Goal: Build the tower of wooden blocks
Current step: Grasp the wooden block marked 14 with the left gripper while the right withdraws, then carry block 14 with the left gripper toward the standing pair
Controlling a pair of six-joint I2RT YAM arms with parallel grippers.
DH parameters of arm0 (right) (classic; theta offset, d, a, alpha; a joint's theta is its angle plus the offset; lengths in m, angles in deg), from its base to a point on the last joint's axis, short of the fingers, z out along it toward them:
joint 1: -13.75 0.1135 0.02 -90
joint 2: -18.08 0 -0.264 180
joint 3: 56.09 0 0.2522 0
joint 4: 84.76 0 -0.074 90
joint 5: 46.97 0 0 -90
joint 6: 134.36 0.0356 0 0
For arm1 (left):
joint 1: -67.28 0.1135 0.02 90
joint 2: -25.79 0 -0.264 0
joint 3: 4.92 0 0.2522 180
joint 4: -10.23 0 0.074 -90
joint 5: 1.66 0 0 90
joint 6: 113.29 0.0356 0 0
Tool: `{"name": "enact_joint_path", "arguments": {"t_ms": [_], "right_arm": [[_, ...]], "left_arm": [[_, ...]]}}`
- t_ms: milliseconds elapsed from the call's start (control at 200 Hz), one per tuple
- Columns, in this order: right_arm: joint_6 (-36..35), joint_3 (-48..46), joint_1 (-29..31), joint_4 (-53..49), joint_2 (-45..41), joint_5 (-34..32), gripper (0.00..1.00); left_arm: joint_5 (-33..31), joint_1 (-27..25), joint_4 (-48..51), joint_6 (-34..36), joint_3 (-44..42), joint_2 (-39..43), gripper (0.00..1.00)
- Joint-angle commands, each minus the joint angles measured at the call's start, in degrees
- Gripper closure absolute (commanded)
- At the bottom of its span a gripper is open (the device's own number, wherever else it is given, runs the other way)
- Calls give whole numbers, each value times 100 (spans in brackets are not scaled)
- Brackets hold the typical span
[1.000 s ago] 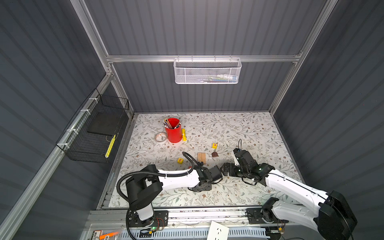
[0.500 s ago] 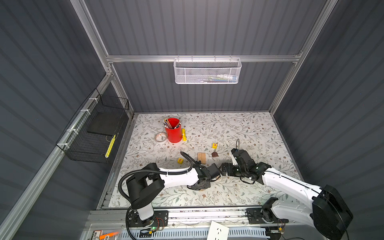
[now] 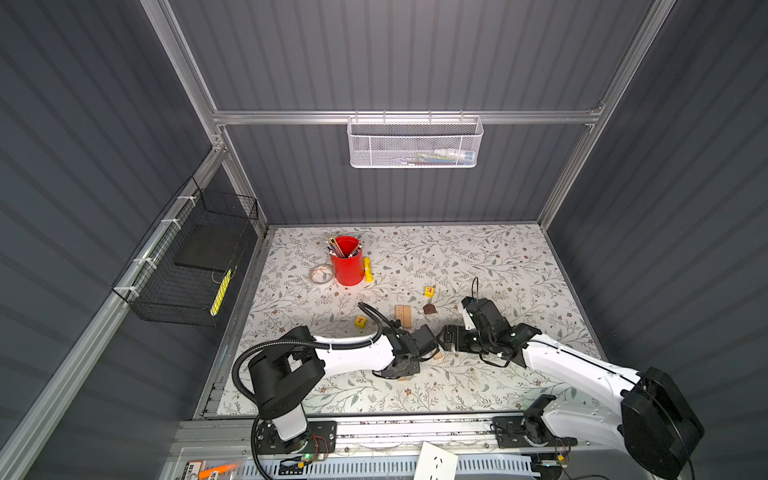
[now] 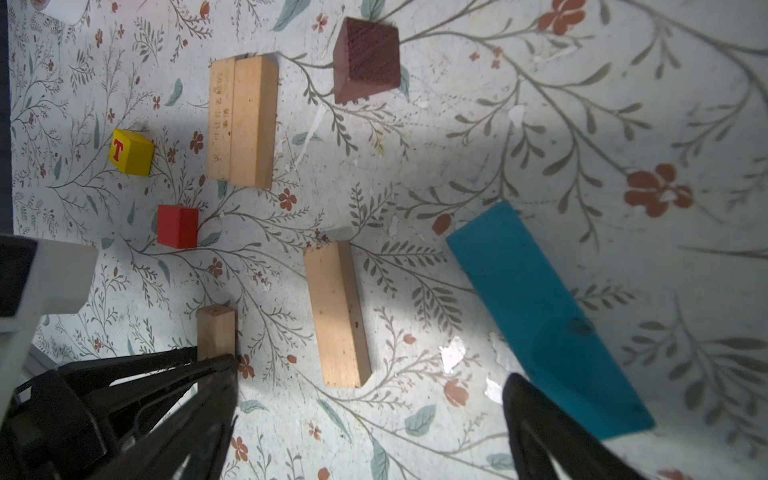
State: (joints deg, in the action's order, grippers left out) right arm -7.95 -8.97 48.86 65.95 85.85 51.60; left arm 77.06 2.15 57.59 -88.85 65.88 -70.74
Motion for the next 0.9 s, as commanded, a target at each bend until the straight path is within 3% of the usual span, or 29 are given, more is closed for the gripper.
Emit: {"name": "enact_joint_path", "arguments": {"t_ms": [0,210,455,660,896], "right_arm": [[-62,185,-31,-161,-5,20,1],[-46,373,-39,-281,-96,126,1],[110,521,-95,-75,-190,253,1],[345,634,-239,103,-96,197,1],[394,778,-403,220,166,309,1]], "left_arm": [[-215,39,375,178,64,328,82],[-515,142,911,681,406,755,82],[-616,822,1109,1605,915,765,83],[-579,1338,1190,2479,1851,82,83],[-243,1722,980,2913,2704,-909,84]]}}
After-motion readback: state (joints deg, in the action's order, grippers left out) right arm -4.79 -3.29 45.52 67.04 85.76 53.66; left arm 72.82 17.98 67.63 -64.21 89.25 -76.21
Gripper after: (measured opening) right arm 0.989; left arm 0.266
